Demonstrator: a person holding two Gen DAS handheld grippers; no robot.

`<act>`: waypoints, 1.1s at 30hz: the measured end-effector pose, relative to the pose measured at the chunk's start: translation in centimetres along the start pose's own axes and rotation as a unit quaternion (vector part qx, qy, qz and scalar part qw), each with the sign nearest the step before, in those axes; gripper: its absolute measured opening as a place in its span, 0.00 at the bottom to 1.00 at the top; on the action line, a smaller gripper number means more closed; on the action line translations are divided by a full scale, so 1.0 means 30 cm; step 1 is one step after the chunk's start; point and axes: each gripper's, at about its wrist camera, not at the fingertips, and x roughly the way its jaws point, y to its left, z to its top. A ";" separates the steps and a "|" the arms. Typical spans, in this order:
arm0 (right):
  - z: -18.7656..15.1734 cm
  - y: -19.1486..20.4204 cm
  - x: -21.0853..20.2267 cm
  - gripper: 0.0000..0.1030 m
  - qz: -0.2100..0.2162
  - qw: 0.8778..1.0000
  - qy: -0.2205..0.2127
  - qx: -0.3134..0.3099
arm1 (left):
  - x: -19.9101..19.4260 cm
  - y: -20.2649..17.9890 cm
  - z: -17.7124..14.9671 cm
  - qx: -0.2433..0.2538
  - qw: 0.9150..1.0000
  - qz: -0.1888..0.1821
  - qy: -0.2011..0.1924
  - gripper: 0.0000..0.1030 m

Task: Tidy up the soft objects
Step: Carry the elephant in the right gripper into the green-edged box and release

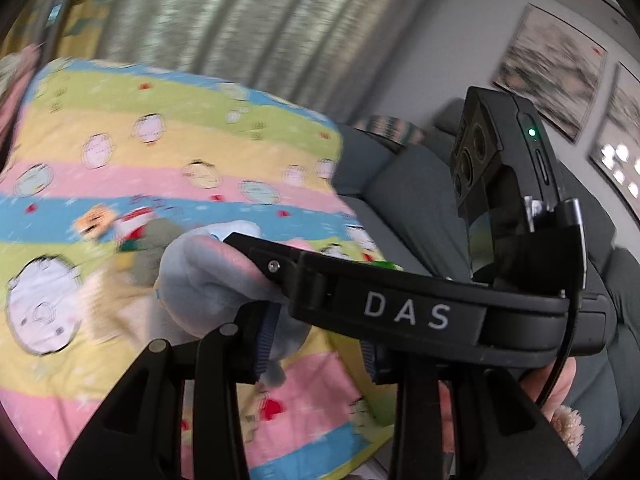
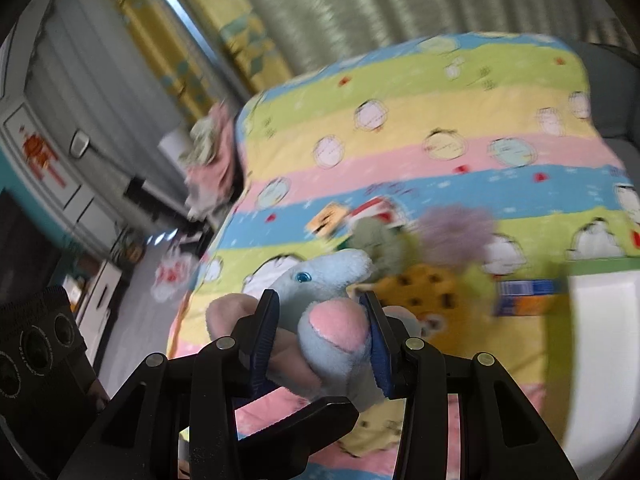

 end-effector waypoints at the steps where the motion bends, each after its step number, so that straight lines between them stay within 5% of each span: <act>1: 0.001 -0.022 -0.025 0.44 -0.005 1.000 -0.007 0.006 | 0.021 -0.032 0.006 0.008 1.000 -0.011 0.004 0.32; 8: -0.045 -0.241 -0.257 0.44 -0.056 0.993 -0.072 0.069 | 0.188 -0.243 0.005 0.066 0.994 -0.076 0.047 0.32; 15: -0.155 -0.485 -0.386 0.44 -0.108 0.977 -0.104 0.149 | 0.396 -0.372 -0.067 0.093 0.978 -0.149 0.115 0.32; 27: -0.347 -0.765 -0.369 0.44 -0.146 0.952 -0.090 0.255 | 0.608 -0.408 -0.210 0.090 0.957 -0.176 0.210 0.32; 33: -0.382 -0.805 -0.316 0.44 -0.182 0.941 -0.071 0.275 | 0.635 -0.384 -0.243 0.085 0.957 -0.158 0.227 0.37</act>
